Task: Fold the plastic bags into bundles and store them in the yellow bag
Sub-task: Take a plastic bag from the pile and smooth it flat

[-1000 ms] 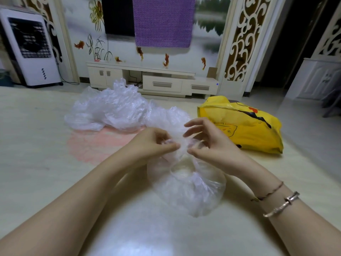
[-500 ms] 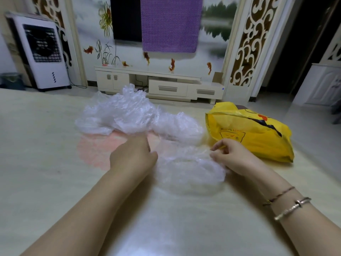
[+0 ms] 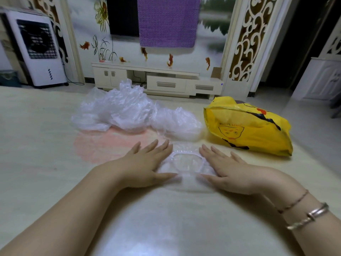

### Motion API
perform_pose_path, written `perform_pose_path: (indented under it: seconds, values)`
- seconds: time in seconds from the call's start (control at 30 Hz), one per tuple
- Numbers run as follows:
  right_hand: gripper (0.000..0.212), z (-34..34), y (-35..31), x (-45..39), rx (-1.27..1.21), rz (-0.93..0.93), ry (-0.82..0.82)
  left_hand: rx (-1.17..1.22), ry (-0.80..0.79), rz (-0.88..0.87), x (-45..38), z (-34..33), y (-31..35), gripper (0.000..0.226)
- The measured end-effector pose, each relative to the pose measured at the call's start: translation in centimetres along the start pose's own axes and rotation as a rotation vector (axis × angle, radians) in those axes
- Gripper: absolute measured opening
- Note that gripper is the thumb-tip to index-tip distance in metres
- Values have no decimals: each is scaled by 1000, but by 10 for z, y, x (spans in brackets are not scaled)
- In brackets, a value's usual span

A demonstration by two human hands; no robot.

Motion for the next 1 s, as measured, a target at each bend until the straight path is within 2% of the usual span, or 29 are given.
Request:
perform_pose_path:
  seconds: [0.1, 0.17, 0.23, 0.3, 0.33, 0.4, 0.53, 0.67, 0.77, 0.83, 0.9, 1.0]
  values:
    - [94, 2, -5, 3, -20, 22, -24, 26, -41, 9, 3, -2, 1, 100]
    - [100, 13, -10, 5, -123, 49, 34, 152, 24, 20, 3, 8, 2, 104]
    - [92, 34, -12, 9, -291, 72, 139, 368, 214, 9, 3, 35, 3, 89]
    - [77, 50, -14, 15, -402, 117, 207, 554, 399, -46, 8, 62, 5, 55]
    - [70, 52, -16, 17, -398, 137, 212, 605, 431, -70, 10, 69, 8, 39]
    - [64, 50, -21, 20, -307, 167, 188, 639, 392, -69, 11, 67, 12, 27]
    - [59, 38, -21, 19, -190, 144, 144, 532, 184, 7, 8, 40, 14, 48]
    - [46, 46, -22, 16, -184, 123, 262, 469, 134, 20, 11, 34, 16, 67]
    - [33, 54, -20, 12, -235, 122, 363, 428, 134, -8, 11, 32, 19, 71]
    - [24, 60, -14, 11, -301, 107, 436, 443, 159, -7, 9, 33, 17, 64]
    - [16, 65, -7, 10, -349, 81, 493, 458, 205, -9, 7, 35, 14, 48]
    - [17, 60, -2, 7, -374, 63, 452, 465, 330, -31, 2, 44, 12, 19]
Point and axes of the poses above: each hand's wrist, its own x-axis away from the middle knuckle, its own z-axis out of the back of the hand, y = z × x, the point moved 10 cm from there along -x, towards the middle knuckle, and after that the axes turned 9 degrees about y, right-handed, at the moved point
